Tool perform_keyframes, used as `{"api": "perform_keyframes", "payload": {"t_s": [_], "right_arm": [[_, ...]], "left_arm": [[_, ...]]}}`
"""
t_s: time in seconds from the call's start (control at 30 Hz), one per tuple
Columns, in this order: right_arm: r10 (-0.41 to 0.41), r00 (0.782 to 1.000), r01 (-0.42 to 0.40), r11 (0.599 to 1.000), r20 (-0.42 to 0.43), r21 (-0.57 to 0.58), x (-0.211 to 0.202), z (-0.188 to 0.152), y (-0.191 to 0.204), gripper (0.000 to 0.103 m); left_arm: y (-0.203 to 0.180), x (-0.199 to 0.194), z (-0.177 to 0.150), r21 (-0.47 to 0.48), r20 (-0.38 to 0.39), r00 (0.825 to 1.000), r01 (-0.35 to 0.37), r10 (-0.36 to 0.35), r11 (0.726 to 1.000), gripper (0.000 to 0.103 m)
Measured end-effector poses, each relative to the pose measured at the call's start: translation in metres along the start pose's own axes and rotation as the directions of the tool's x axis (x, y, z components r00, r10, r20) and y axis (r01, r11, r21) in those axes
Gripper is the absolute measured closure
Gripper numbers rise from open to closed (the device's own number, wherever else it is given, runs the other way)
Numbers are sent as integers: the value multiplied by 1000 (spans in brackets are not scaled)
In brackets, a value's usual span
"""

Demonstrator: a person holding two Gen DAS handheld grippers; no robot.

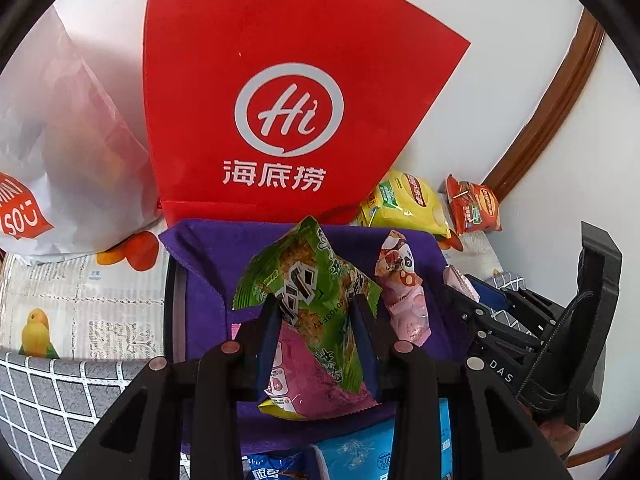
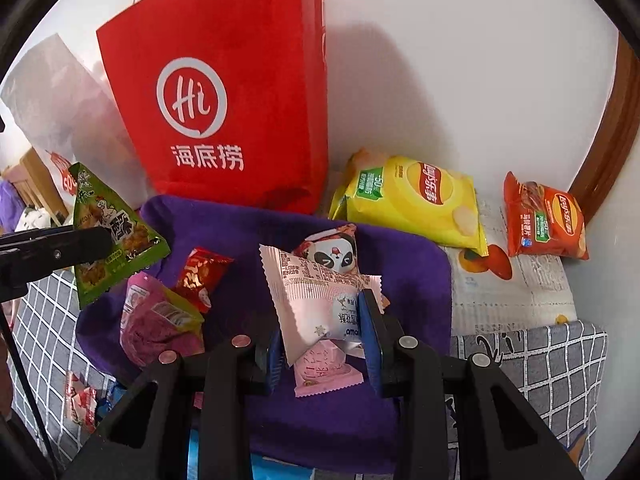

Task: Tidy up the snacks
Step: 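Lift and carry the green bag and pink-white packet over the purple towel, then open right tool to drop the pink-white packet onto the towel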

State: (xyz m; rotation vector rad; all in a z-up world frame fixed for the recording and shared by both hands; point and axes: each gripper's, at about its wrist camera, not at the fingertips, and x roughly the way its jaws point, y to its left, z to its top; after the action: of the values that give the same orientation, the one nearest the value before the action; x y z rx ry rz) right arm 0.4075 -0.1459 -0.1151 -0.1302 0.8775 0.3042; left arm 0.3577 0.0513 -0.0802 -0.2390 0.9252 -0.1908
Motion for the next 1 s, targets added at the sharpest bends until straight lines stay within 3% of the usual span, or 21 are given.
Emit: {"api": "perform_keyframes", "payload": {"t_s": [0.63,1.0], "right_arm": [[-17,998,17,1000,-62,-1,12,-3,0,69],[-6,997,6,1000,-75,-3,14,-2,1,75]], "left_arm": [[-5,28,-5,6,-100,995,-13,13,1000,69],[-11,41,-9,12,-126,992,-8,10,1000,69]]}}
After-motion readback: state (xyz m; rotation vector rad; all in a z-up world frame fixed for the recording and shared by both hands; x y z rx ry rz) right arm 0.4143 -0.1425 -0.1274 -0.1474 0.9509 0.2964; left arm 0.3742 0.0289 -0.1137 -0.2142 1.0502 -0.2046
